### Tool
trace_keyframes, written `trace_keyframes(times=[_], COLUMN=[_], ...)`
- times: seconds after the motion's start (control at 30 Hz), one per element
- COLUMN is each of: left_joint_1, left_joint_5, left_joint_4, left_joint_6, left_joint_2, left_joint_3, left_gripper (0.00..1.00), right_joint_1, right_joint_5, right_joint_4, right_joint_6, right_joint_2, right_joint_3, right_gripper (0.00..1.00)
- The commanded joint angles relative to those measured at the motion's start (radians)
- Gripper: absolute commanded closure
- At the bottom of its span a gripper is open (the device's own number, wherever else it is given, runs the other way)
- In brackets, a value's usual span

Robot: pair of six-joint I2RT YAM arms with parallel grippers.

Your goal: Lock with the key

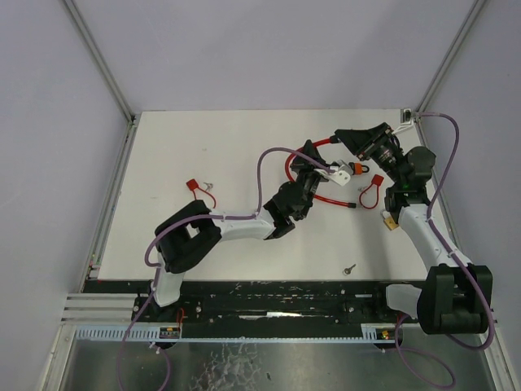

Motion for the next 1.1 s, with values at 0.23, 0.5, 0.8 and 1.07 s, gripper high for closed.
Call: trace_keyframes(times=[0.23, 0.5, 0.8, 1.07], left_joint_1=[-0.015, 0.056, 0.326, 0.473], left_joint_5=[0.086, 0.382, 1.069, 1.613], left_joint_4=[0.076, -0.226, -0.642, -0.92], left_joint_6=[-0.012, -0.251, -0.631, -0.892], left_joint_2=[-0.048, -0.261, -0.465, -0.276], left_joint_3=[-0.042, -0.154, -0.113, 0.165], left_gripper=[0.67, 0.24, 0.22, 0.23], right_joint_1=[-0.018, -0.028, -0.03, -0.028], right_joint_5=[-0.044, -0.079, -0.129, -0.208], right_joint_4=[0.109, 0.162, 0.224, 0.253], right_joint_6=[-0.059, -0.042, -0.011, -0.004], right_joint_2=[-0.038, -0.034, -0.02, -0.007], right_joint_3=[0.009, 0.006, 0.011, 0.044], right_gripper=[0.96, 1.0, 1.0, 1.0])
